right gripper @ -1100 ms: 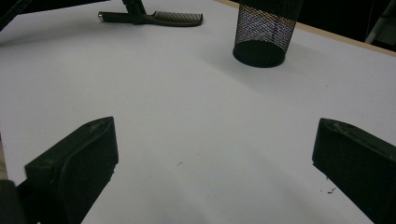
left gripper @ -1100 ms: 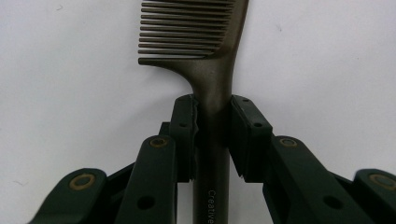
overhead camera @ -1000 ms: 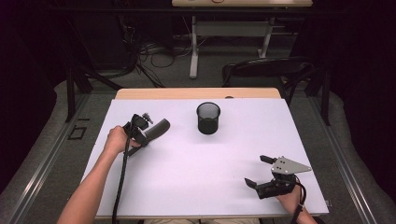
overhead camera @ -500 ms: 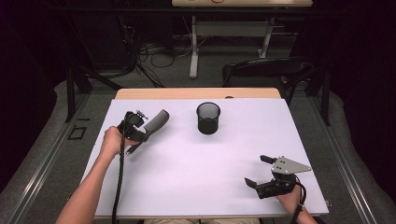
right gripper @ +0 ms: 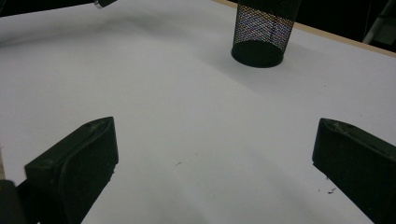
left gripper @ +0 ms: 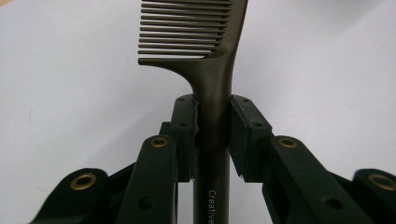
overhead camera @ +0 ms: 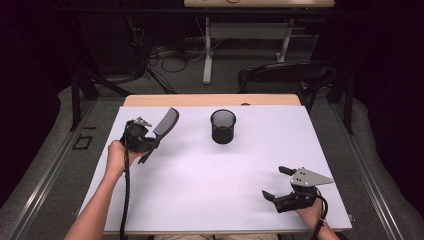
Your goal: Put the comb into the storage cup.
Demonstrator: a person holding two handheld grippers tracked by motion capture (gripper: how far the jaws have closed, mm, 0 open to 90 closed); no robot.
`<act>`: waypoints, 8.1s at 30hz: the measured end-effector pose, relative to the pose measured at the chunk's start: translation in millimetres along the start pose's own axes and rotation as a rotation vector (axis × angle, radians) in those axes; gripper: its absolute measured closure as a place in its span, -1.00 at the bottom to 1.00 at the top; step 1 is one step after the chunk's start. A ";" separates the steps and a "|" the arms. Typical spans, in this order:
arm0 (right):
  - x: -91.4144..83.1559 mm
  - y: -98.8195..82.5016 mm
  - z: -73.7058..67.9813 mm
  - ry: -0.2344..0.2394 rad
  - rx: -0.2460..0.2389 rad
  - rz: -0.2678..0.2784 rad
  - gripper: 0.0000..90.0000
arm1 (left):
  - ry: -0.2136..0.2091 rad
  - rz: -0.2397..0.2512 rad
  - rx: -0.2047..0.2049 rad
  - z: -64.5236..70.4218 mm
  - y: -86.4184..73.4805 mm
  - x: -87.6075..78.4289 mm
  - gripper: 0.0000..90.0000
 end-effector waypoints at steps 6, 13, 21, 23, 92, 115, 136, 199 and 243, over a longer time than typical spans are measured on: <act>0.1 -0.1 -0.2 0.000 0.001 0.001 -1.00 | 0.016 0.078 -0.034 1.4 -1.0 -6.9 0.61; 0.6 -0.3 -0.1 0.001 0.002 -0.003 -1.00 | 0.026 0.173 -0.069 3.5 -0.2 -13.2 0.61; -0.3 -0.3 0.7 0.000 0.001 -0.003 -1.00 | 0.035 0.226 -0.089 6.3 -3.3 -13.1 0.61; -0.3 -0.1 0.3 0.001 0.000 -0.001 -1.00 | 0.038 0.245 -0.098 6.3 -2.9 -14.3 0.61; -1.7 -0.1 2.0 -0.010 0.005 0.003 -1.00 | 0.045 0.504 -0.149 36.8 33.9 -18.7 0.61; -1.7 0.0 2.3 -0.011 0.006 0.004 -1.00 | 0.042 0.527 -0.155 38.4 50.1 -21.2 0.61; -1.4 -0.1 2.8 -0.014 0.004 0.004 -1.00 | 0.031 0.541 -0.148 43.1 66.7 -19.5 0.61; -2.3 -0.2 3.6 -0.018 0.003 0.004 -1.00 | 0.016 0.589 -0.142 56.7 123.6 -11.9 0.61; -2.8 0.0 3.7 -0.018 0.010 0.008 -1.00 | -0.029 0.630 -0.166 78.5 161.0 1.4 0.61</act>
Point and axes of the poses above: each handheld gripper's, and its own axes: x roughly forward along the jaws, y roughly out of its top, z roughly to its right, the point moved 7 cm from there along x, roughly forward along the jaws, and after that the axes turned 10 degrees about y, right-handed, at the moved point
